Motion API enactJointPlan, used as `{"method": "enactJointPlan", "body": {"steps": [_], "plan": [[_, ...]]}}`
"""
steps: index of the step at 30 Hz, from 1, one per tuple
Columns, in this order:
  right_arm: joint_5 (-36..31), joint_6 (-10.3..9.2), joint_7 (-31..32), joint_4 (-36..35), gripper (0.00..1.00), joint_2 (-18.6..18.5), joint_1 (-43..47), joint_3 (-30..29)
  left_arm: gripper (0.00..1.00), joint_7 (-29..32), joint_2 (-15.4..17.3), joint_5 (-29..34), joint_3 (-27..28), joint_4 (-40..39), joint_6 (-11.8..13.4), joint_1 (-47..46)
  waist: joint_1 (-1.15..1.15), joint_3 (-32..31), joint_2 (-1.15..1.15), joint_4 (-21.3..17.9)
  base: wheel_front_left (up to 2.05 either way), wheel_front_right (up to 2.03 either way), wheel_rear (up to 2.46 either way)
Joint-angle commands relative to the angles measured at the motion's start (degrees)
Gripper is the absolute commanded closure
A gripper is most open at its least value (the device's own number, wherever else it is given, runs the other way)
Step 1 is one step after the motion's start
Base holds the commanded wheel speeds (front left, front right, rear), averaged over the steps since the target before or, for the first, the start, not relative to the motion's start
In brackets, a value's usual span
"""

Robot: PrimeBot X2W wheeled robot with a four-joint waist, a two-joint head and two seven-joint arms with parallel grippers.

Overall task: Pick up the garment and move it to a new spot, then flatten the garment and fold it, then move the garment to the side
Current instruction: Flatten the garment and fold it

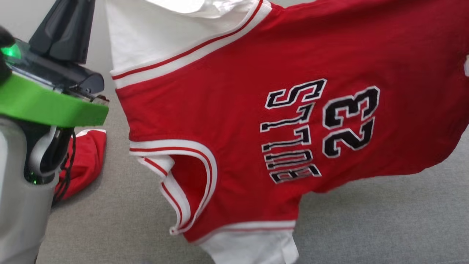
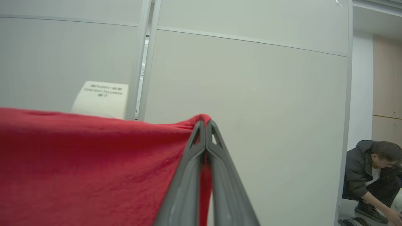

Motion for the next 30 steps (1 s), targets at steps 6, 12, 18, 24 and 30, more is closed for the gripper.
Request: {"method": "enactJointPlan", "body": {"steps": [6, 12, 18, 24, 30], "plan": [[1.47, -0.07, 6.15, 10.33, 1.00, 2.28, -4.92, 6.39, 1.00, 3.54, -0.16, -1.76, -5.04, 12.64, -0.74, -6.13, 0.00, 2.84, 0.00, -0.16, 0.00, 0.00, 0.00], [1.68, -0.07, 6.38, 20.67, 1.00, 3.97, -15.77, 11.45, 1.00, 0.72, -1.24, -0.08, -9.46, 24.37, -1.02, -17.42, 0.00, 11.91, 0.00, -0.64, 0.00, 0.00, 0.00], [-1.71, -0.07, 2.52, 30.44, 1.00, 4.86, -33.74, 12.88, 1.00, -6.09, -2.32, 4.27, -14.66, 35.22, -1.03, -37.94, 0.00, 26.42, 0.00, -1.14, 0.00, 0.00, 0.00], [-11.35, -0.07, -7.28, 38.95, 1.00, 4.73, -48.55, 8.02, 1.00, -16.85, -6.56, 10.92, -14.64, 46.39, 0.61, -55.34, 0.00, 36.13, 0.00, -0.96, 0.00, 0.00, 0.00], [-18.98, -0.07, -8.28, 35.33, 1.00, 4.03, -53.91, 2.41, 1.00, -17.54, -10.85, 12.82, -7.90, 40.58, 1.23, -59.30, 0.00, 44.55, 0.00, 1.55, 0.00, 0.00, 0.00]]}}
